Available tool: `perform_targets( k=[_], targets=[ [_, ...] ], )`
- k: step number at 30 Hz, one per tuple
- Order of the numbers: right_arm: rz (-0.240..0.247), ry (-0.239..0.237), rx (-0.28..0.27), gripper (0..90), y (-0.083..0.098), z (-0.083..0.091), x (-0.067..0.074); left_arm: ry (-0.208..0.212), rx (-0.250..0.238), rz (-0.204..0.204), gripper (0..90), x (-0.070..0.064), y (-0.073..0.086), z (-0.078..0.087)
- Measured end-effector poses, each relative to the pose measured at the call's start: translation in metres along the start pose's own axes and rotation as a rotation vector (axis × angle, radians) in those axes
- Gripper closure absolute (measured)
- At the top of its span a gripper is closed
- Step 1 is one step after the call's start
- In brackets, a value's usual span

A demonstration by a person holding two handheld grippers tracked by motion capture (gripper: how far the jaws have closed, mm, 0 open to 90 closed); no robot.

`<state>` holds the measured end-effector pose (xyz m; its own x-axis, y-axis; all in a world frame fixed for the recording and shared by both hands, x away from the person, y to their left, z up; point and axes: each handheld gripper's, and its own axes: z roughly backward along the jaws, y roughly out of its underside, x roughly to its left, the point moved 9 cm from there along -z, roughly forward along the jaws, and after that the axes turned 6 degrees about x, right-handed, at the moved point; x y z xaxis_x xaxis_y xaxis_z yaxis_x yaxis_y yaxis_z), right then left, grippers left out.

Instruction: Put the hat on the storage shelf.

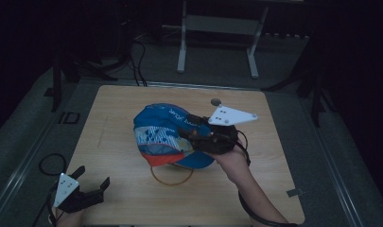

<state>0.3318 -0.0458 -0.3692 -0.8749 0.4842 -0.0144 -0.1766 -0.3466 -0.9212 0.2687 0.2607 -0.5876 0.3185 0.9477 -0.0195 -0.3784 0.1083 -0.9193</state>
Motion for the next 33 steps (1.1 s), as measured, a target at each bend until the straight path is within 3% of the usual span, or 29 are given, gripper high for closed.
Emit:
perform_targets(
  k=[4,7,9,12,14,18,22,33],
  targets=[
    [-0.003,0.013,-0.012,39.6,0.008,0.014,-0.004,0.001,0.001,0.001,2.1,0.000,0.000,-0.001],
    [-0.005,0.050,0.009,28.5,0.027,0.027,-0.012,-0.001,0.000,0.002,2.1,-0.001,0.000,-0.001],
    [-0.010,0.050,0.020,26.6,0.032,0.029,-0.014,-0.001,0.001,0.002,2.1,-0.001,0.000,-0.001],
    [-0.010,0.024,0.026,13.8,0.051,0.040,-0.015,-0.001,0.008,-0.002,2.1,-0.001,0.001,-0.001],
    [-0.026,0.023,0.015,13.5,0.059,0.046,-0.017,-0.001,0.006,0.000,2.2,-0.001,0.001,-0.001],
    [-0.012,0.040,0.031,12.2,0.075,0.052,-0.021,-0.003,-0.001,0.002,2.2,-0.001,0.000,0.000],
    [-0.007,0.038,0.063,12.2,0.105,0.056,-0.026,-0.003,-0.002,0.007,2.1,0.000,0.001,0.000],
    [-0.053,0.025,0.108,12.9,0.159,0.054,-0.040,0.004,0.008,0.002,2.1,-0.001,0.004,0.000]
  ],
)
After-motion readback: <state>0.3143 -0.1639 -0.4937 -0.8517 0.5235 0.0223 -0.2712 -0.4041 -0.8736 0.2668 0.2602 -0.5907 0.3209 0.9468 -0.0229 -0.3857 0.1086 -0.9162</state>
